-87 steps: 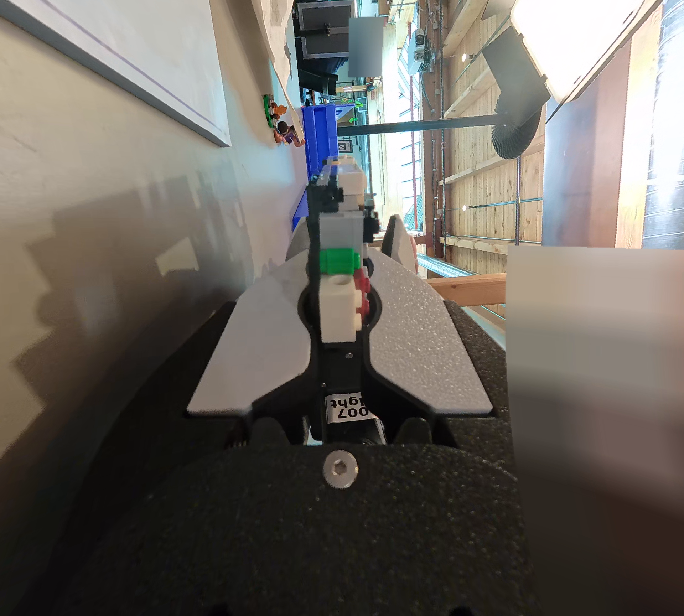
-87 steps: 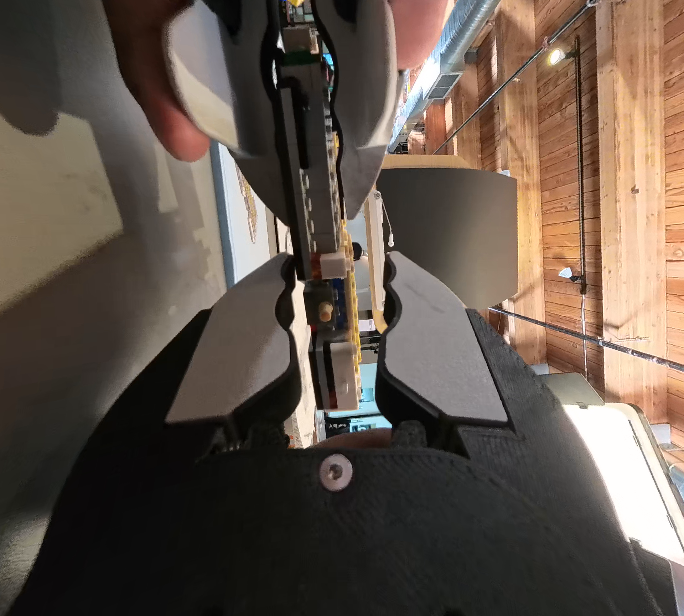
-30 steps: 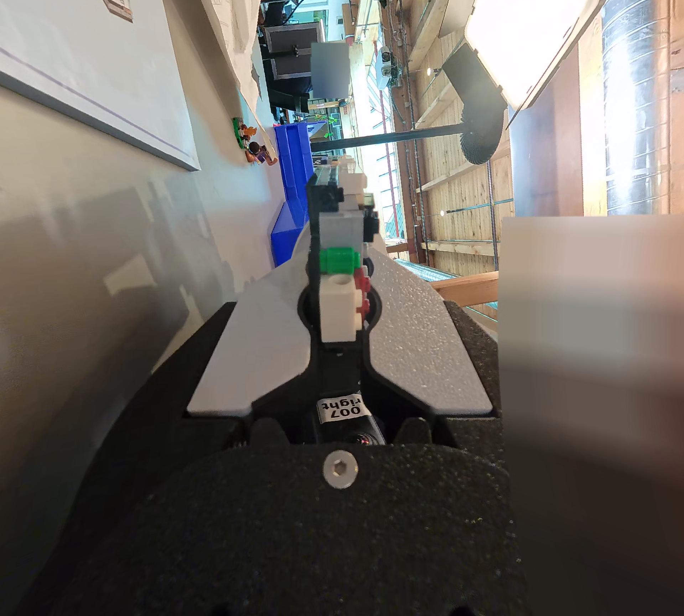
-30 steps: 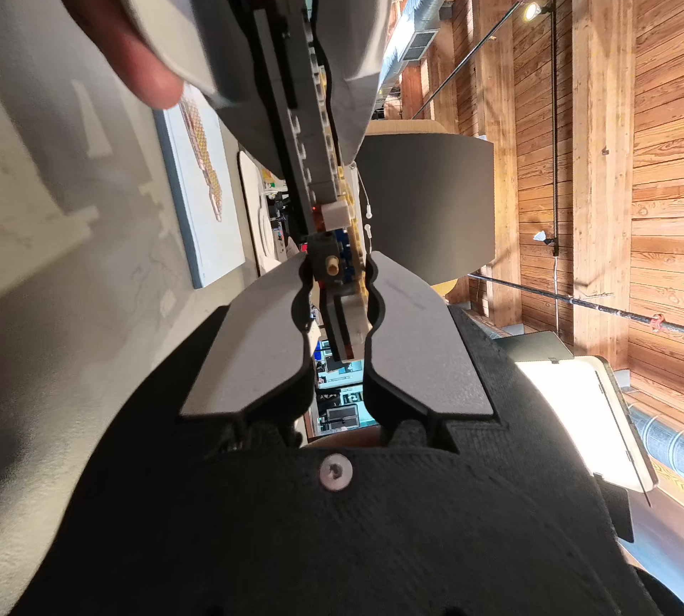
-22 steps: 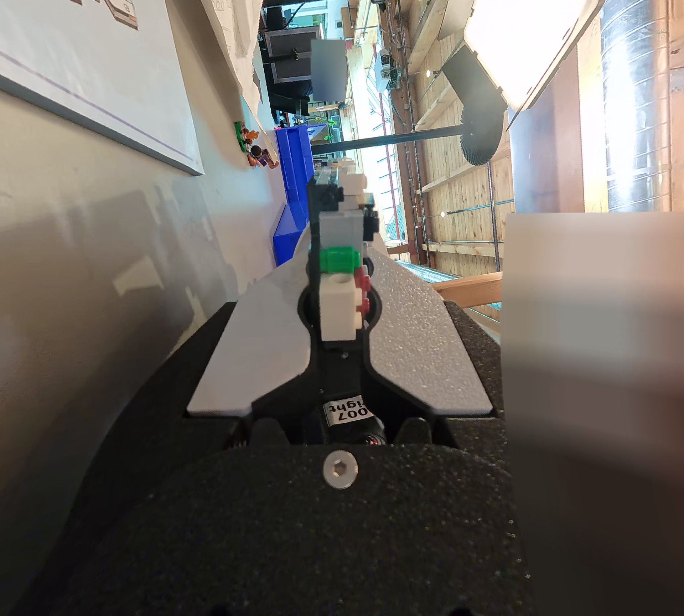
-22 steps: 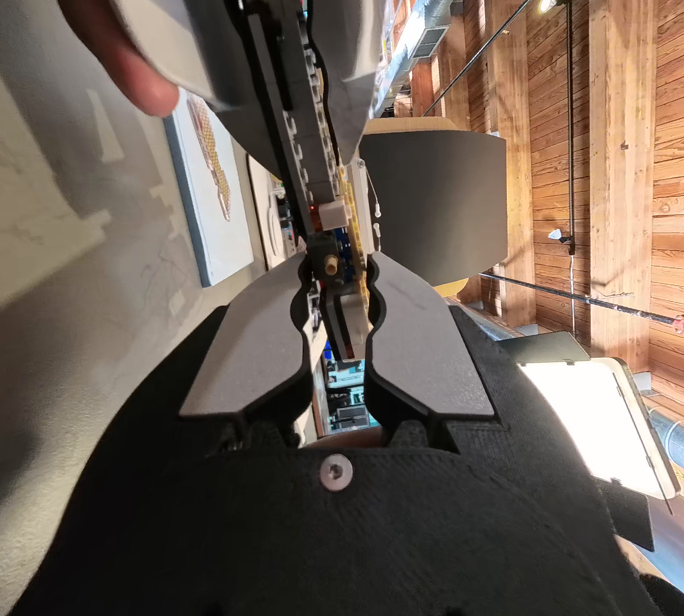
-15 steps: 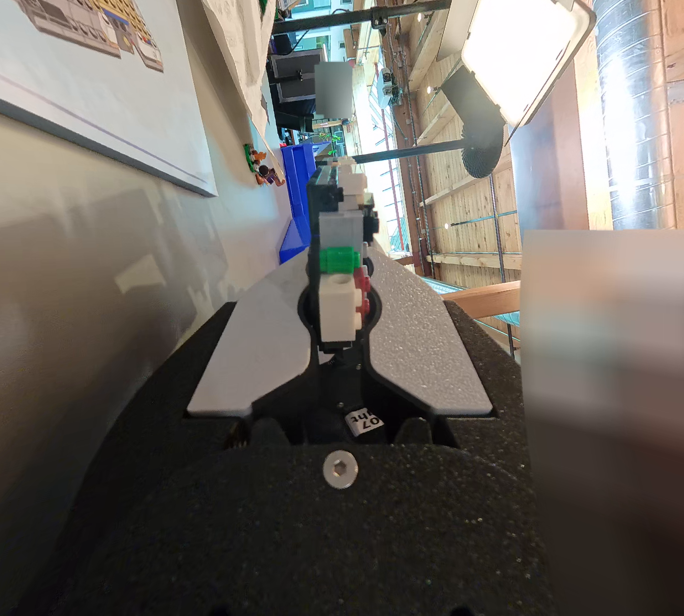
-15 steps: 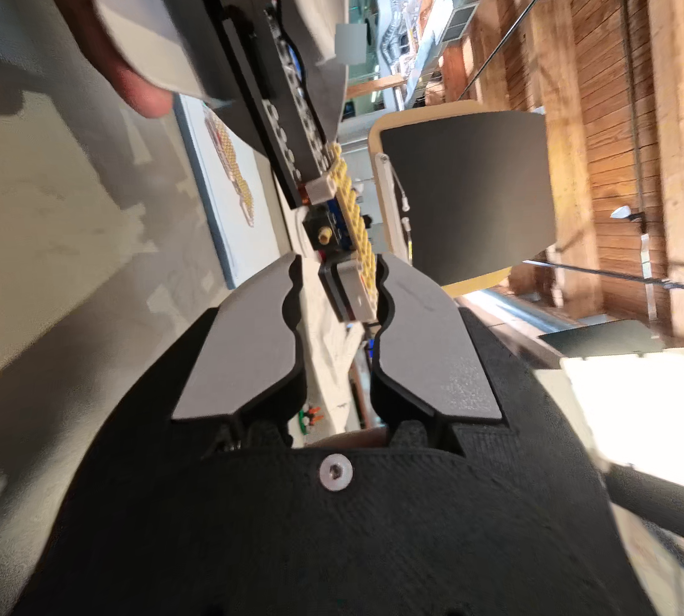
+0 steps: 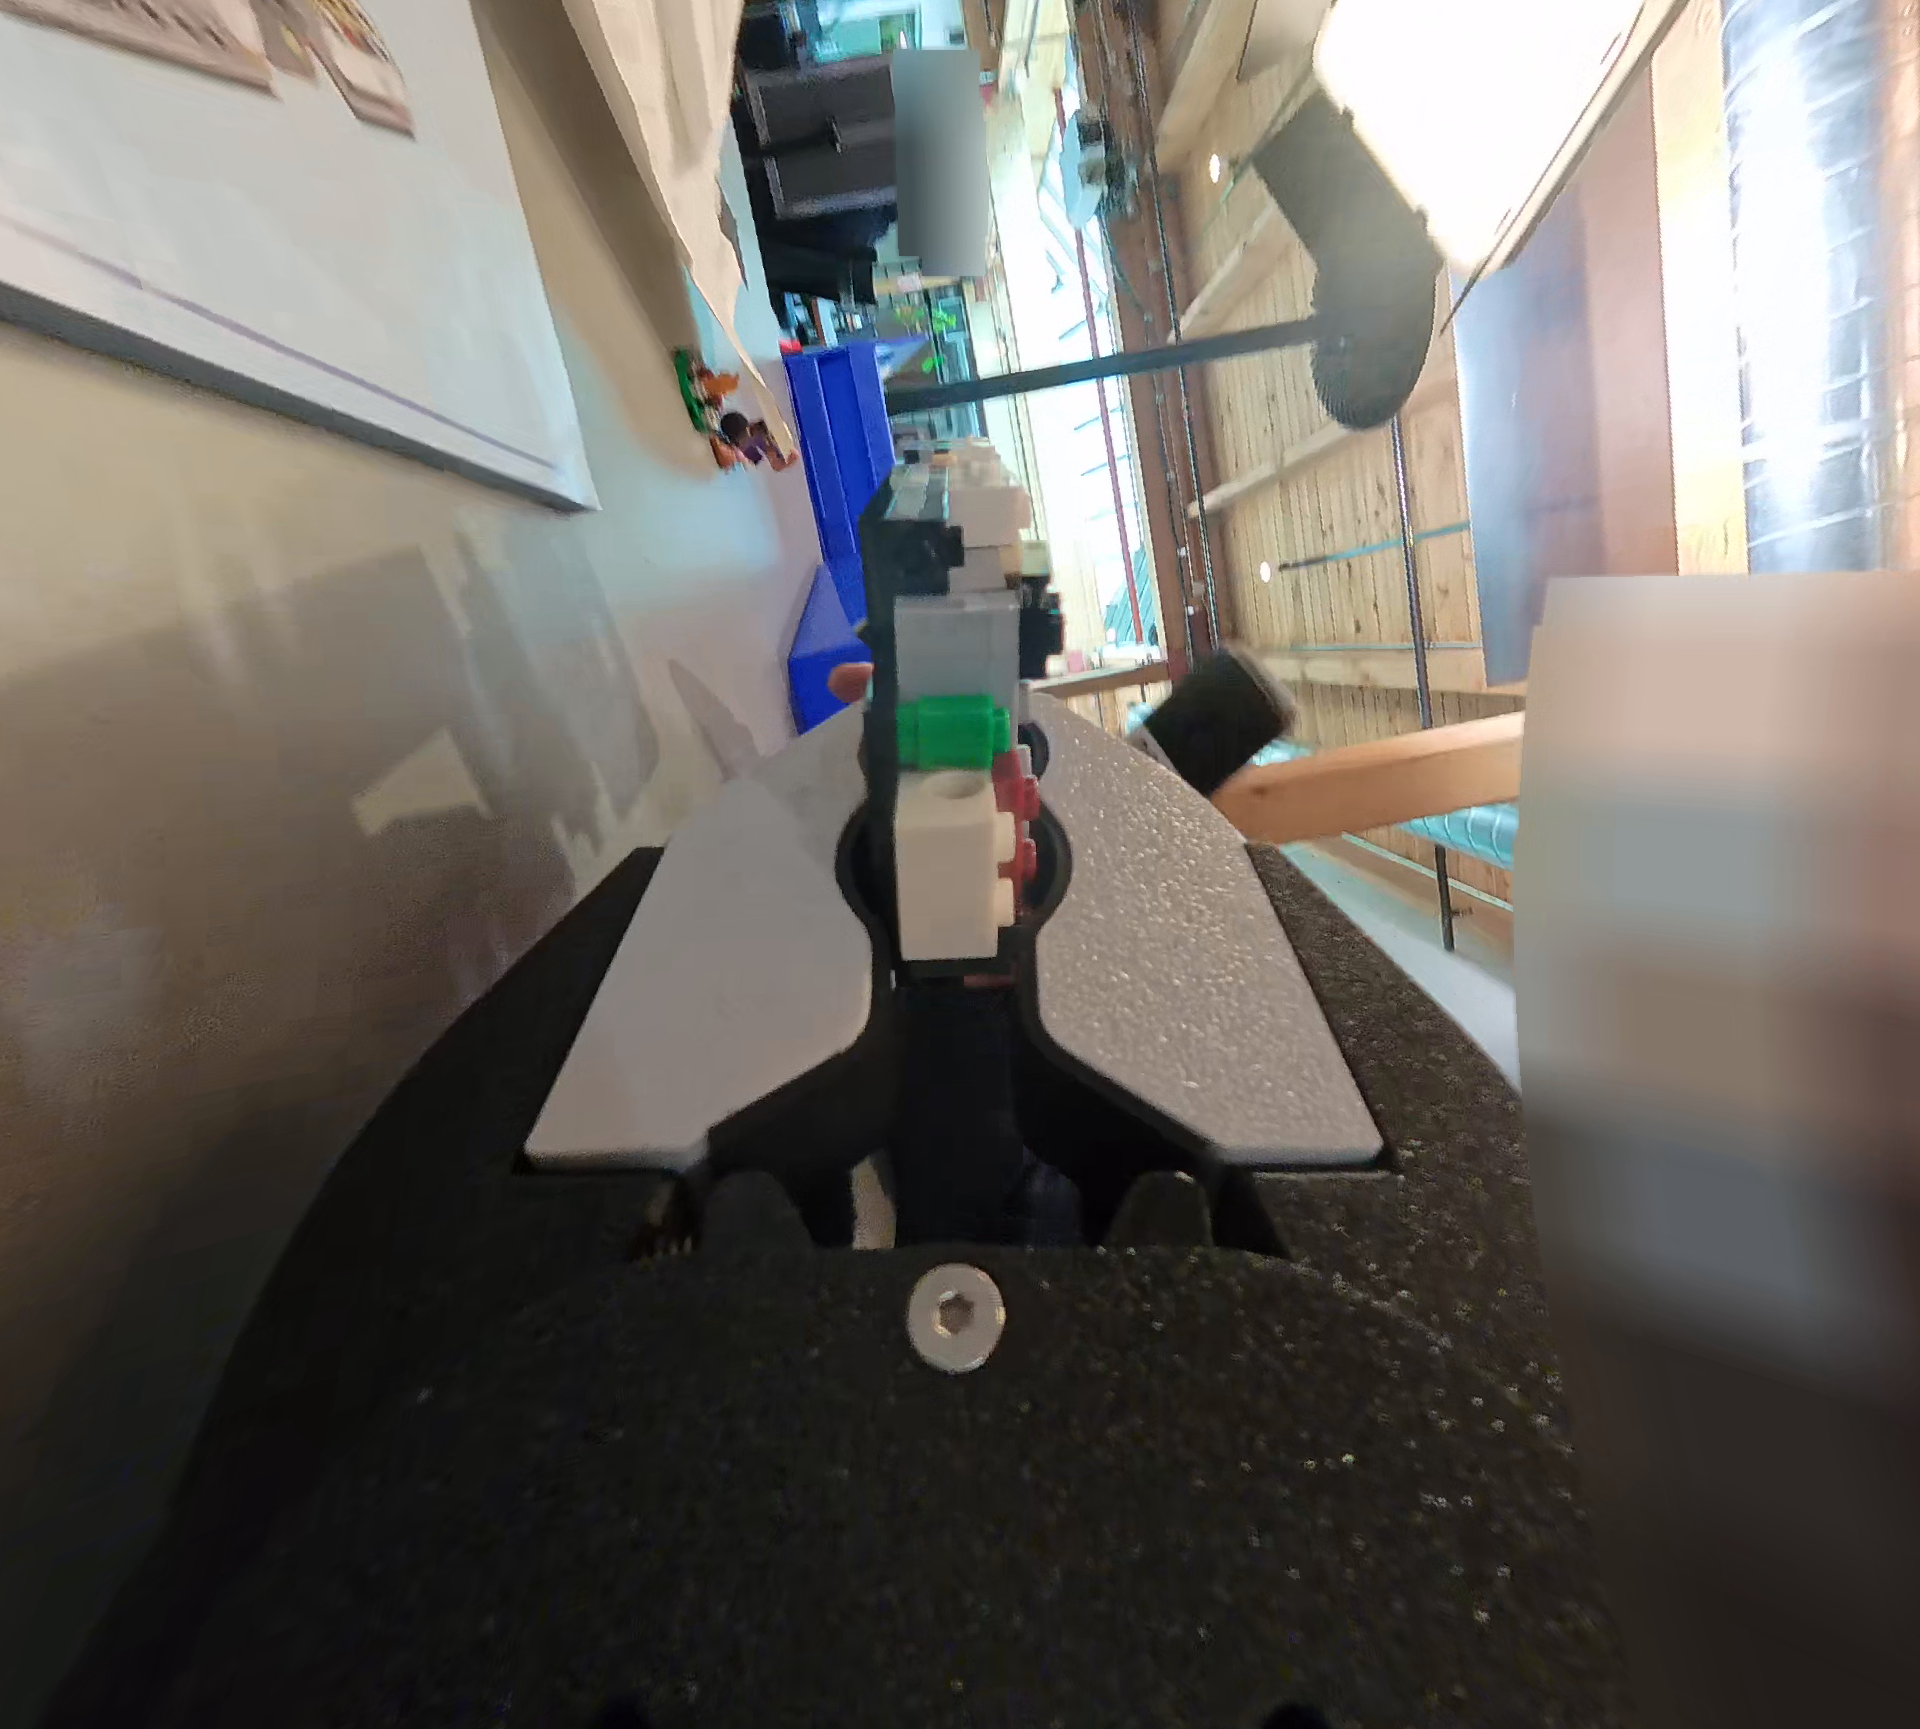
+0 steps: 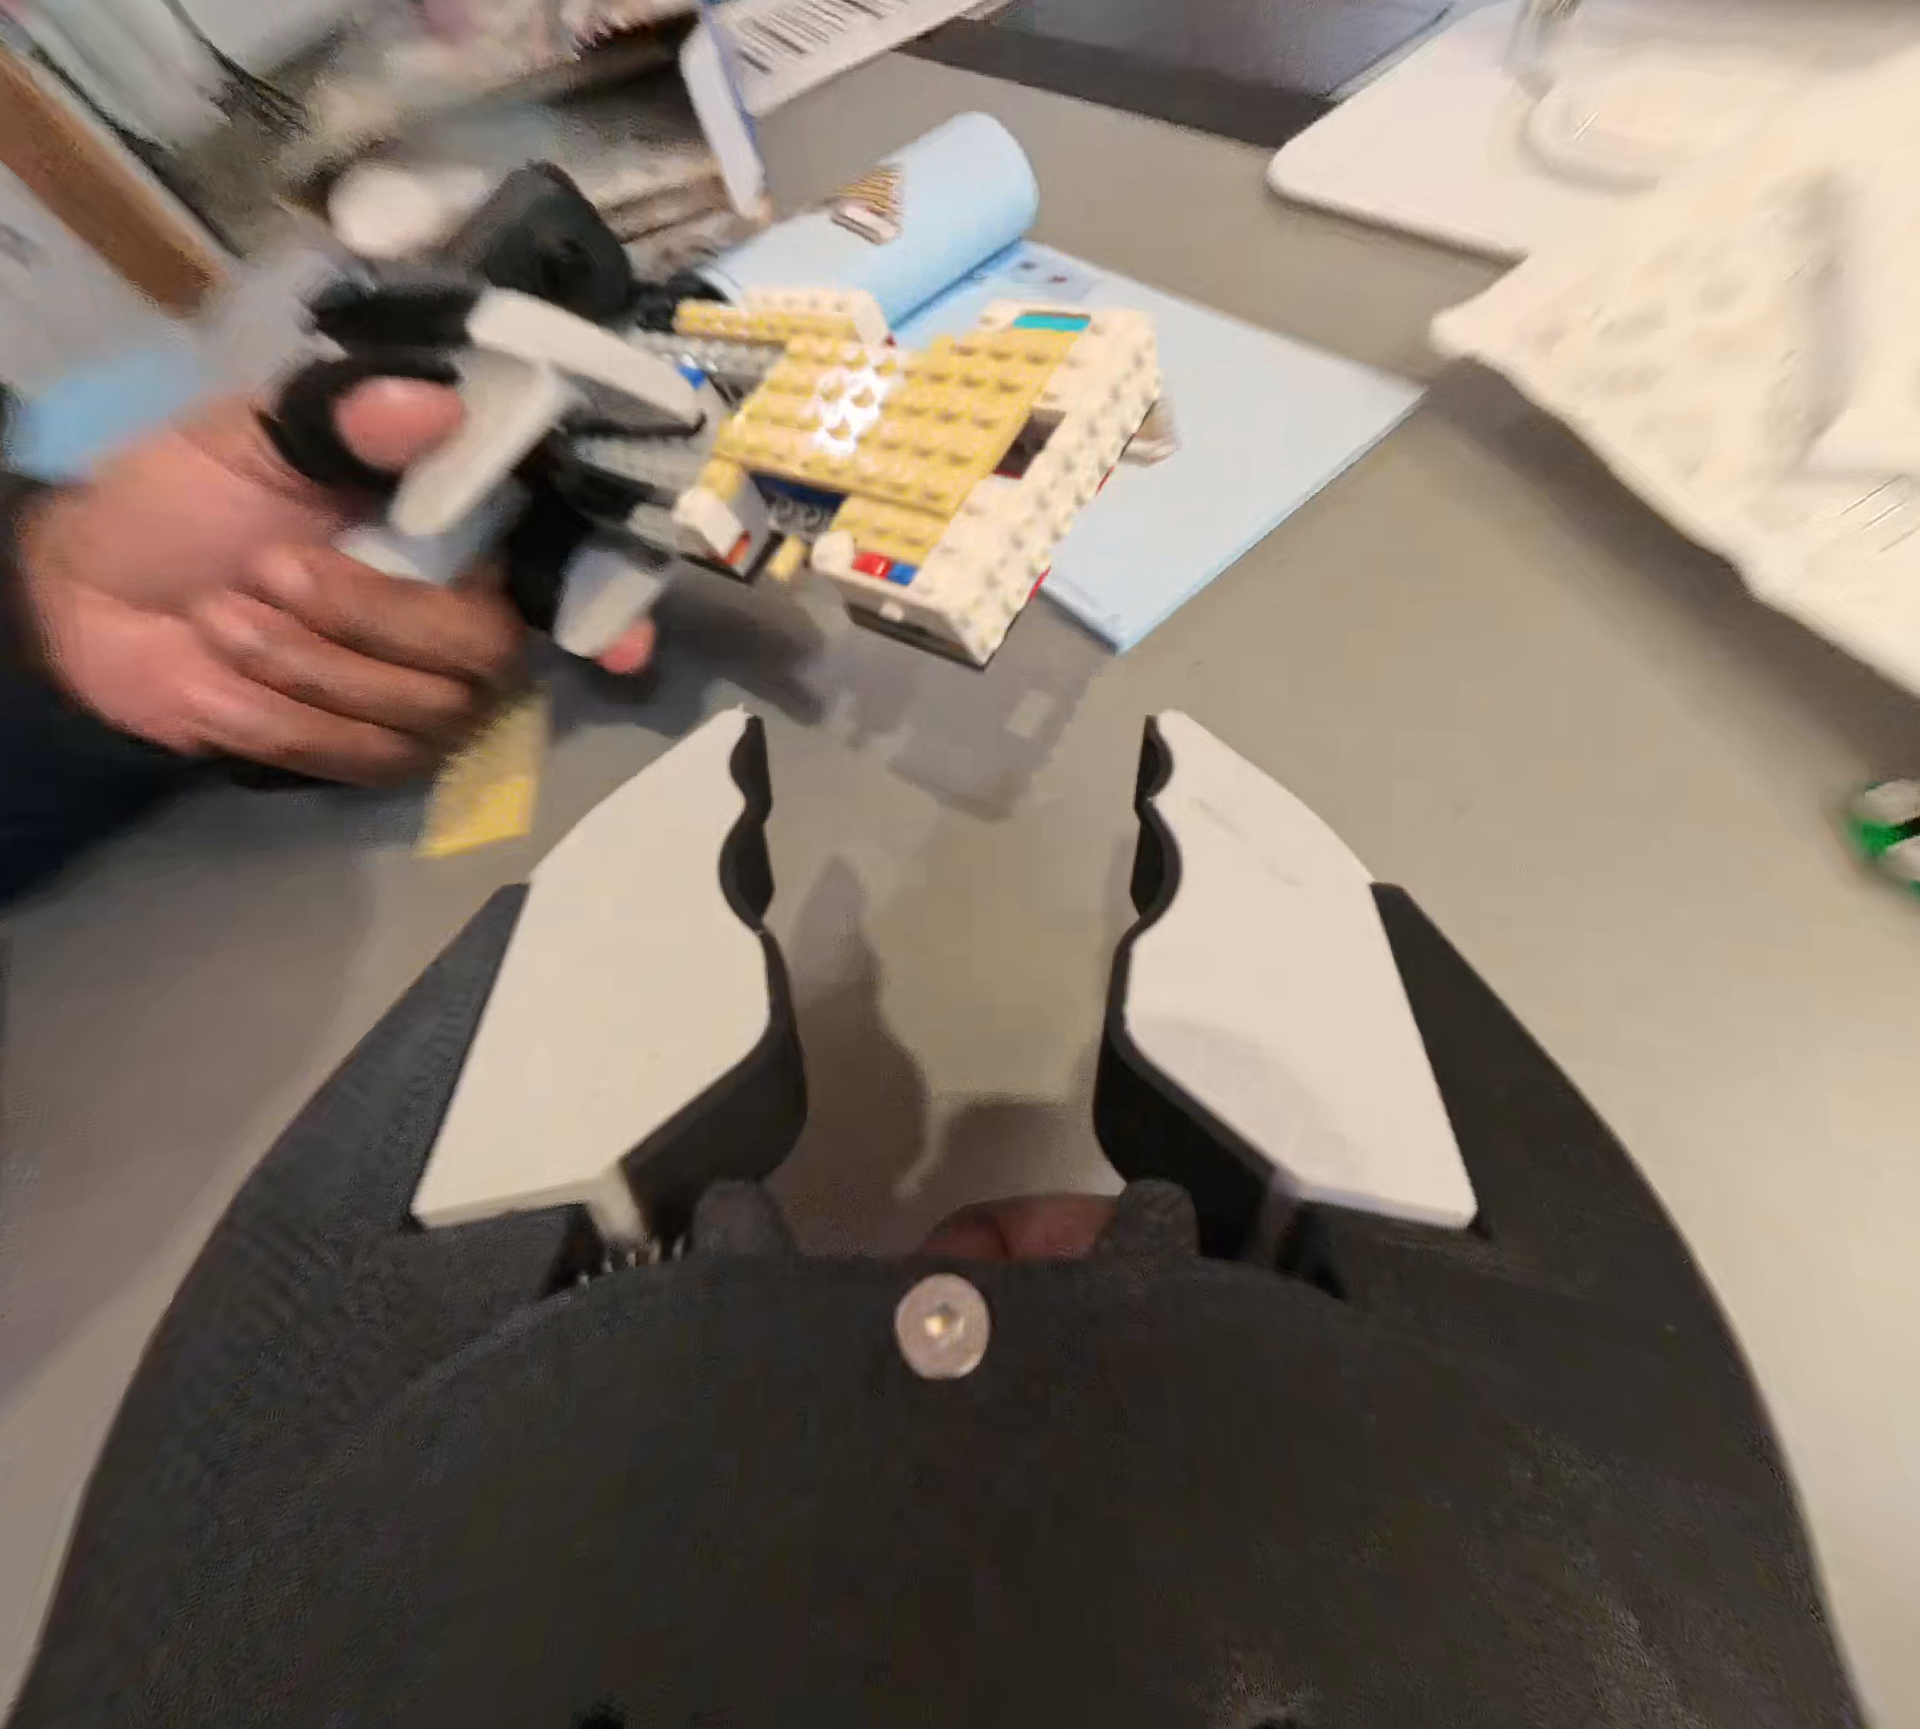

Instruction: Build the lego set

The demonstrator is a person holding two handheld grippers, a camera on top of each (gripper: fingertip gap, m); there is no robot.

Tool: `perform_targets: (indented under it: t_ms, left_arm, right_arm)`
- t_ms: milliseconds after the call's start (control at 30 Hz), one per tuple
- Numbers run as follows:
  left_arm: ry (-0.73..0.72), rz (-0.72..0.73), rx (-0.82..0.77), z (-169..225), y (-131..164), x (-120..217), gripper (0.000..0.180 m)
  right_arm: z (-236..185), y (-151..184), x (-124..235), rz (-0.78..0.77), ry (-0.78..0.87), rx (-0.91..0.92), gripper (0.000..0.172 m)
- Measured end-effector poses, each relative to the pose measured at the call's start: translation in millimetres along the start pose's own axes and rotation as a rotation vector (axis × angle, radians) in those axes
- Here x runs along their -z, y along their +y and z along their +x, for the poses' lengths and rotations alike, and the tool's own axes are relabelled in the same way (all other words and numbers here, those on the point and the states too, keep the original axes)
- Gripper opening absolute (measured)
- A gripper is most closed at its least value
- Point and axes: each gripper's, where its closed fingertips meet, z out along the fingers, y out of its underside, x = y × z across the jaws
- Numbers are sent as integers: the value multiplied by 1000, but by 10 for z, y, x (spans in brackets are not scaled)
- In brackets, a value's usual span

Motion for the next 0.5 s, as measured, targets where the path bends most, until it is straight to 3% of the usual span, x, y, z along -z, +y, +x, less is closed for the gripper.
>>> perform_targets:
  t_ms: [167, 333, 500]
  left_arm:
    - [11, -126, -23, 46, 365, -79, 20]
    - [-4, -285, -41, 96, 746, -46, 20]
    - [-36, -510, -80, 106, 1064, 105, 20]
  right_arm:
    - [-113, 47, 278, 20, -173, -279, 74]
    - [-237, 195, 543, -56, -162, -246, 73]
    - [-457, 361, 665, -222, -261, -198, 77]
